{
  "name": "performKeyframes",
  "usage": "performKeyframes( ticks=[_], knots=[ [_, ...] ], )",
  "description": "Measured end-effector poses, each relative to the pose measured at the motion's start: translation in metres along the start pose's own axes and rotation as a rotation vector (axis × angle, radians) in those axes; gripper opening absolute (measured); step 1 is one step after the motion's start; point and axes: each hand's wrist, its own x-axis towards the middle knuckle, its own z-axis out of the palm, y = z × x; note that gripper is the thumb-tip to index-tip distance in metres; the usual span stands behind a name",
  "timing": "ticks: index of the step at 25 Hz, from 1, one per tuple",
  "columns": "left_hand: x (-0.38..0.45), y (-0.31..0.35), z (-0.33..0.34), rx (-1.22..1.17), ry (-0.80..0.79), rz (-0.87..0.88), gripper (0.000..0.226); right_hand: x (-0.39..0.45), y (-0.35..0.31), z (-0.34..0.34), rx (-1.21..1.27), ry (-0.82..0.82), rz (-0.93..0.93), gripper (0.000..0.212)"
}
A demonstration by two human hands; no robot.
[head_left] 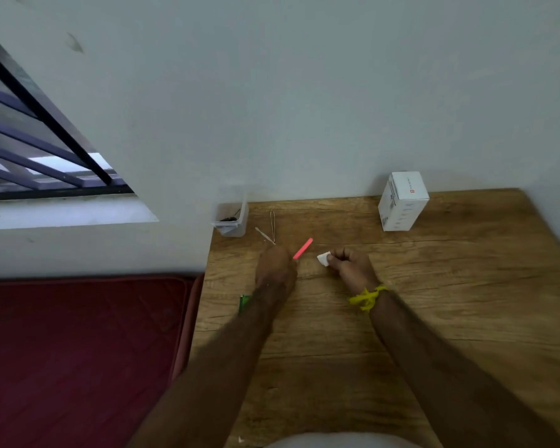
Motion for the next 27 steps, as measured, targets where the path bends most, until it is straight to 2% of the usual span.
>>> performKeyframes(
  ticks=[3, 7, 10, 15, 20, 27],
  knots=[
    [-0.042, -0.017, 0.006, -0.329, 0.04, 0.044, 0.003, -0.025, 0.012, -0.019, 0.118, 0.043, 0.045, 0.008],
    [-0.088, -0.023, 0.019, -0.517, -0.035, 0.09, 0.006, -0.062, 0.028, -0.035, 0.444, 0.161, 0.108, 0.012],
    [-0.103, -0.026, 0.027, -0.563, -0.137, 0.157, 0.012, -0.071, 0.035, -0.033, 0.368, 0.294, 0.044, 0.01],
    [-0.114, -0.03, 0.031, -0.811, -0.224, 0.078, 0.01, -0.089, 0.042, -0.024, 0.074, 0.149, -0.086, 0.012],
    [-0.115, -0.031, 0.035, -0.926, -0.258, 0.009, 0.021, -0.099, 0.048, -0.022, 0.101, 0.234, -0.084, 0.007],
    [-0.126, -0.024, 0.043, -0.967, -0.313, -0.019, 0.024, -0.113, 0.054, -0.011, 0.044, 0.345, -0.204, 0.011]
  ],
)
